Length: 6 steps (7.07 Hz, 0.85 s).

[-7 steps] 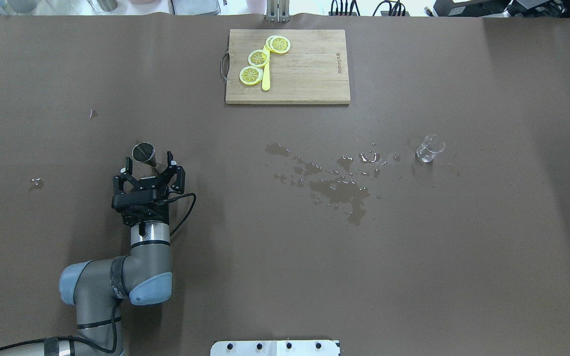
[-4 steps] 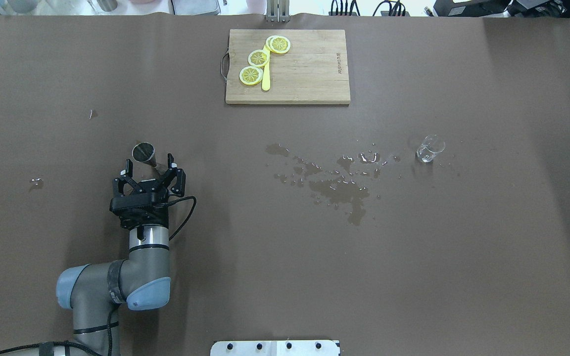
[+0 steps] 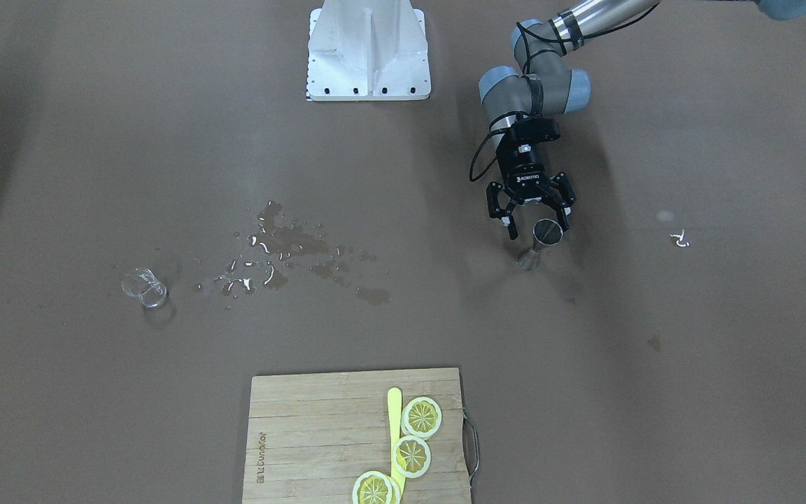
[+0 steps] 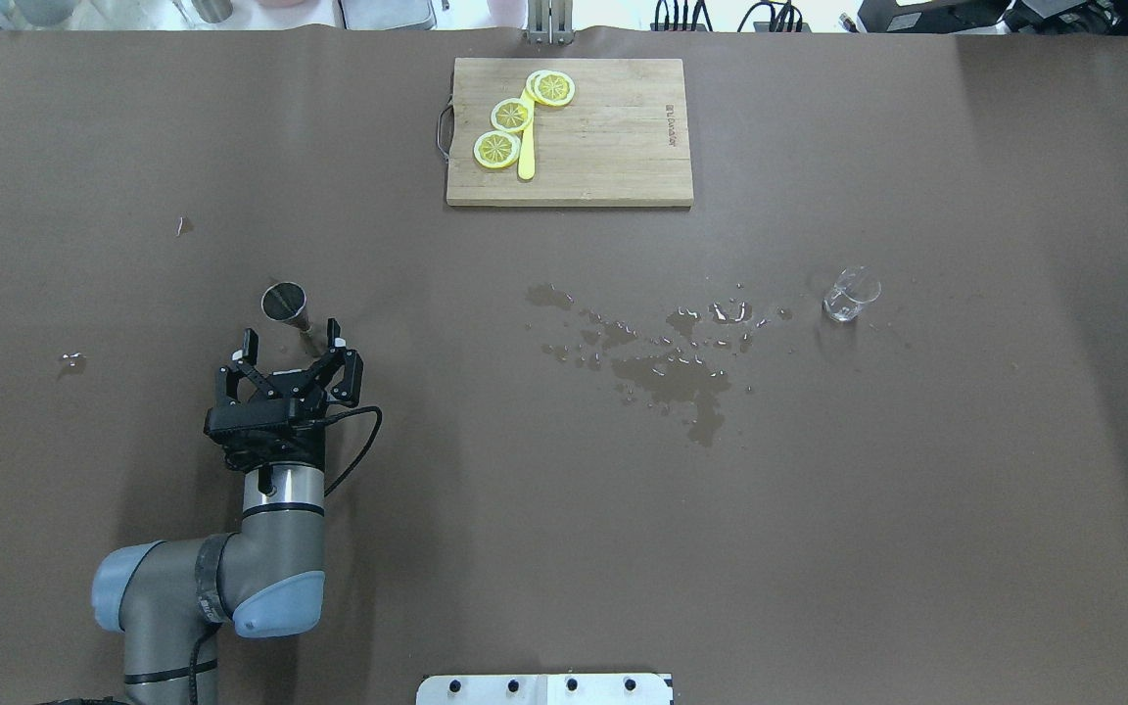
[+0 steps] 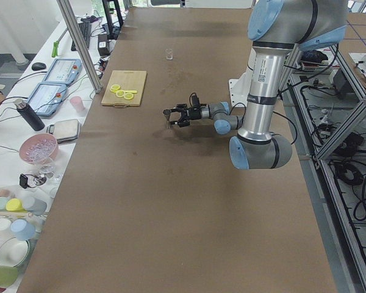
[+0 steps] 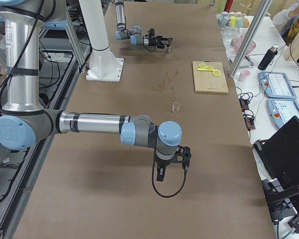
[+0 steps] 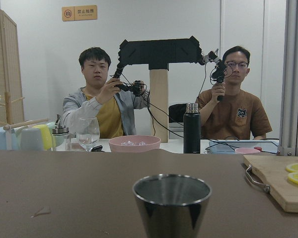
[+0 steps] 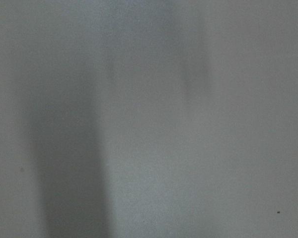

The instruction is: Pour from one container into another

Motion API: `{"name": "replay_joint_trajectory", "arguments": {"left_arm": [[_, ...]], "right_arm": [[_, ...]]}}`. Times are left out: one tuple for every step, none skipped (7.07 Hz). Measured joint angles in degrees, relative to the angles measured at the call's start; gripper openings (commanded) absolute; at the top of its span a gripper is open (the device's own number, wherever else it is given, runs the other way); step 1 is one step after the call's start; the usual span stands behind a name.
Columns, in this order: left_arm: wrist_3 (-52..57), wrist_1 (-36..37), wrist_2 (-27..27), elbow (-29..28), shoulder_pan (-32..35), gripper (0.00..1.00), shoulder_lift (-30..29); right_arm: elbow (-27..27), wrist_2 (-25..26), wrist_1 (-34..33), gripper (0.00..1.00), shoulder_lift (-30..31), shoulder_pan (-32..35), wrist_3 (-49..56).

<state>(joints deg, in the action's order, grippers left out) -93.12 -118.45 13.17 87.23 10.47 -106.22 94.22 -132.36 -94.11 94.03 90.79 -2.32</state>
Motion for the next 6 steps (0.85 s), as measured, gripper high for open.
{"name": "replay_joint_trajectory", "arguments": {"left_arm": [[0.1,0.1,-0.1,1.7,-0.4,0.99,1.0],[0.1,0.2,-0.6,3.8,-0.8,0.99,2.2],[0.1,0.2,-1.6,5.8,-1.3,0.99,3.4],[0.2,0.2,-2.2,7.9,-1.6,0.99,4.8],[1.5,0.2,-2.5,10.9,-1.7,0.99,6.6],[5.0,0.0,-2.5,14.5,-1.7,0.99,8.8]], "right_arm": [[0.0,0.0,0.0,1.0,0.0,0.0,0.0],[0.0,0.0,0.1,1.0,-0.1,0.0,0.0],[0.0,0.0,0.1,1.0,-0.1,0.0,0.0],[0.0,0.0,0.1,1.0,-0.1,0.0,0.0],[0.0,0.0,0.1,1.0,-0.1,0.0,0.0],[0.0,0.0,0.1,1.0,-0.1,0.0,0.0]]}}
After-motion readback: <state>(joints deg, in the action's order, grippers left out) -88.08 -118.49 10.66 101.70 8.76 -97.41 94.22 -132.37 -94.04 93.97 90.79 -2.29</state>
